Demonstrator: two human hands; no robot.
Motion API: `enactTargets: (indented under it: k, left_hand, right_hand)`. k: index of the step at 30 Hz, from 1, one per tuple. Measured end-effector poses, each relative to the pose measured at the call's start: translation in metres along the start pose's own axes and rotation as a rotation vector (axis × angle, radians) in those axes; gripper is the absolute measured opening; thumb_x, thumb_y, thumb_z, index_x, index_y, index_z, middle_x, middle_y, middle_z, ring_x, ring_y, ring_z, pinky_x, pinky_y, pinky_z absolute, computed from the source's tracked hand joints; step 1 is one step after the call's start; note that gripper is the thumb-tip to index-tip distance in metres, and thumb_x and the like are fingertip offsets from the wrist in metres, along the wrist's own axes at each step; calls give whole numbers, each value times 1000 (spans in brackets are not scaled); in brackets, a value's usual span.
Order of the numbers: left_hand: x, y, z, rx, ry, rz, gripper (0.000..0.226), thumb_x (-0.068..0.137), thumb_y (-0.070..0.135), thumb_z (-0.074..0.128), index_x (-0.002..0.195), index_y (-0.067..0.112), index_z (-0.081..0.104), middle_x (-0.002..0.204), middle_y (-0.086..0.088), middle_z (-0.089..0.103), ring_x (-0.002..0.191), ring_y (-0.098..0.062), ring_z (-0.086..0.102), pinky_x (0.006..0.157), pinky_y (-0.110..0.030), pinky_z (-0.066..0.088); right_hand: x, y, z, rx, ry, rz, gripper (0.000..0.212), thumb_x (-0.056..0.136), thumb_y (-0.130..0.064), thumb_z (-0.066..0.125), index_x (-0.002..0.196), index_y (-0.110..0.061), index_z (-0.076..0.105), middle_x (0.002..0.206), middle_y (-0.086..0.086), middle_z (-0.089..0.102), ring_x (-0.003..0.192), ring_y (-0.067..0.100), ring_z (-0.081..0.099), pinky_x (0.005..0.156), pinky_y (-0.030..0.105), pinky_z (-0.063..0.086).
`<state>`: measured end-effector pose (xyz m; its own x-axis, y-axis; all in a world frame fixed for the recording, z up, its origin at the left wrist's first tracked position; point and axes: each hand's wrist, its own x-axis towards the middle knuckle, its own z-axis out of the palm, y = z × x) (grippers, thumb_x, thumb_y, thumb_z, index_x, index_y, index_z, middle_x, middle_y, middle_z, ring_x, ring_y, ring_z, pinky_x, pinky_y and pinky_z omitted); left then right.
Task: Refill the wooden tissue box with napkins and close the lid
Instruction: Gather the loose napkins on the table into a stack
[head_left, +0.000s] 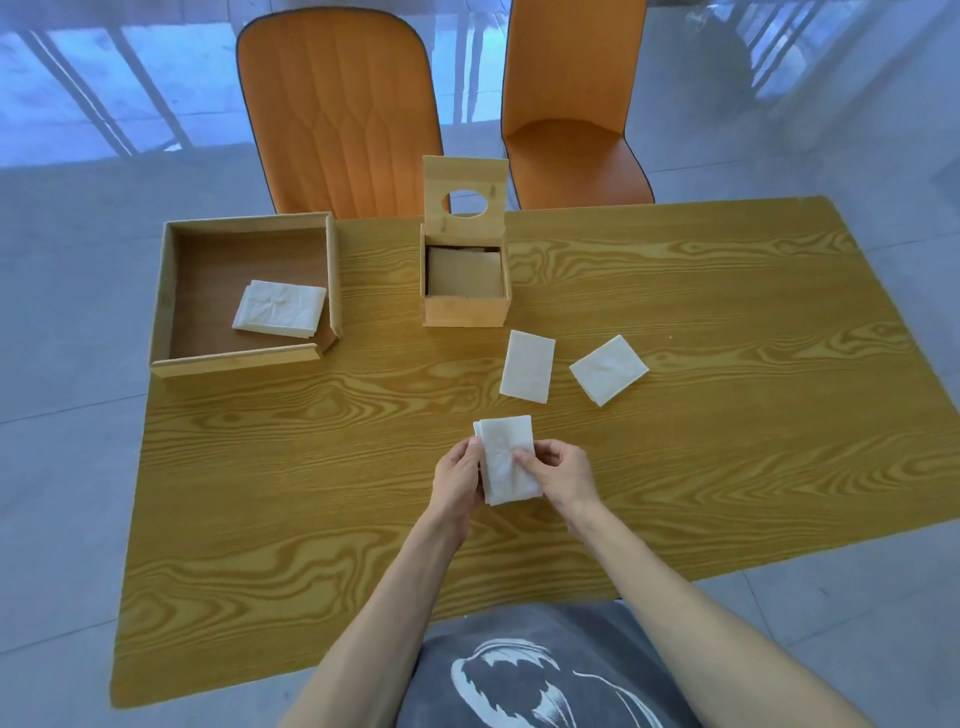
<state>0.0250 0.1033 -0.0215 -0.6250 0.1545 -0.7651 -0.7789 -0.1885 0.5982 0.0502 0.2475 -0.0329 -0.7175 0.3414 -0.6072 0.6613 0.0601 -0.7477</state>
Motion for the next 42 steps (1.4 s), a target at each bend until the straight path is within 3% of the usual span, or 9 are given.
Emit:
enactTargets:
  k: [3,7,10,16,19,26,35,38,42]
  left_hand:
    - [1,2,0,-16,0,16,12,97,23,61,106,18,66,98,-4,75,90,-21,72,88,-46,58]
    - [7,5,-1,8,64,66,27,92,10,66,118,14,60,107,-8,72,97,-25,70,81,-40,58]
    - [8,8,-4,-15,121,79,24,94,10,63,117,15,58,107,-7,71,94,-23,69,73,-33,57]
    - [7,9,-12,-34,189,110,22,95,13,61,118,15,59,99,0,70,88,-16,68,77,-36,57]
    - [6,11,-14,-27,196,108,21,96,16,60,117,16,59,100,-2,71,87,-17,69,69,-31,56]
    - [5,13,-17,-6,184,77,18,97,17,59,115,18,58,99,-1,71,86,-17,68,69,-32,56]
    - [1,9,-23,7,170,76,26,97,19,57,123,15,58,108,-5,71,90,-19,69,60,-26,54]
    - [-1,7,-24,-4,162,64,27,98,22,56,124,14,59,111,-8,71,90,-20,70,62,-30,56]
    - [-2,5,-26,-38,143,57,22,100,23,54,119,16,61,99,-1,72,86,-17,69,72,-35,56]
  right_hand:
    - [5,-4,5,-204,62,-40,21,83,-29,77,98,-14,74,95,0,75,91,19,71,82,36,59]
    - [10,-20,7,-435,194,-128,32,82,-45,74,101,-19,71,92,-7,70,88,13,65,75,31,54]
    - [25,-41,4,-437,267,-140,35,86,-44,69,109,-17,68,97,-4,69,92,16,64,76,31,51]
    - [58,-77,1,-460,321,-25,46,90,-44,64,124,-14,58,118,4,66,105,25,63,81,35,48]
    - [66,-81,9,-516,327,43,57,90,-48,63,132,-12,49,128,8,58,113,30,60,84,39,47]
    - [65,-68,21,-564,322,95,45,88,-46,64,117,-13,57,122,11,55,106,32,61,85,41,50]
    - [36,-51,7,-322,303,-63,30,85,-21,71,113,-15,61,98,-3,68,87,17,65,75,31,50]
    - [25,-41,-1,-35,196,-56,24,89,-15,70,112,-15,66,98,-1,73,71,16,73,72,33,61]
    - [4,-30,-7,212,25,-14,18,88,-13,74,105,-16,68,91,2,77,70,10,72,55,23,54]
